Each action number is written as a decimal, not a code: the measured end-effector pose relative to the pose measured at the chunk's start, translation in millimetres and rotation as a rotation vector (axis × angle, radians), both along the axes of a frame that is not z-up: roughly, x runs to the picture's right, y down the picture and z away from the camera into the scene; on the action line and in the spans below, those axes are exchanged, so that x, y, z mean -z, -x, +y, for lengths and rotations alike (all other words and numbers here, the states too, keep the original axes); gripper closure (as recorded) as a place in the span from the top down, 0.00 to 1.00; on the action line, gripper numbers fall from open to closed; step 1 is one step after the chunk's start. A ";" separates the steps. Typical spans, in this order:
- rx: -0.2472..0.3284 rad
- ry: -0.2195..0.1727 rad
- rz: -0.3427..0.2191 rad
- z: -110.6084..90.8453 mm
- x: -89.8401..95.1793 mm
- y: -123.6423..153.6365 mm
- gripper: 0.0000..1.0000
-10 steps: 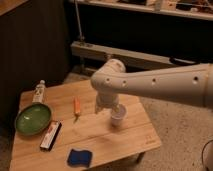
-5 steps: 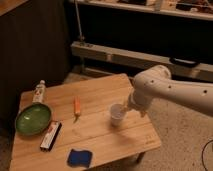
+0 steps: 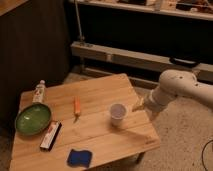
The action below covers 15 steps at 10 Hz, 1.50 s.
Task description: Place the ceramic cup in the ceramic bowl
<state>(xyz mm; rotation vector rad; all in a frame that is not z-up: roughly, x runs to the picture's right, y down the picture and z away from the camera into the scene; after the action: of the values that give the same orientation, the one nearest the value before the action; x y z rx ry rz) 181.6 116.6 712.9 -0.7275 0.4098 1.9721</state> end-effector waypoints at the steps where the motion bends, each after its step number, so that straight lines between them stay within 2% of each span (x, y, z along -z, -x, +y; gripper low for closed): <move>1: -0.007 0.009 -0.010 -1.5 -2.0 4.8 0.65; 8: 0.025 0.057 -0.025 -17.3 -11.2 28.9 0.65; 11: 0.037 0.074 -0.040 -13.6 -27.9 42.0 0.65; 13: 0.032 0.073 -0.057 -6.1 -45.1 50.9 0.65; 15: 0.031 0.067 -0.077 -1.2 -51.8 58.9 0.65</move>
<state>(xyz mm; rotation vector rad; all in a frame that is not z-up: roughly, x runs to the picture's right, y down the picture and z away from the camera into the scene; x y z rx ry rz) 122.7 115.4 764.8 -0.8321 0.4404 1.9023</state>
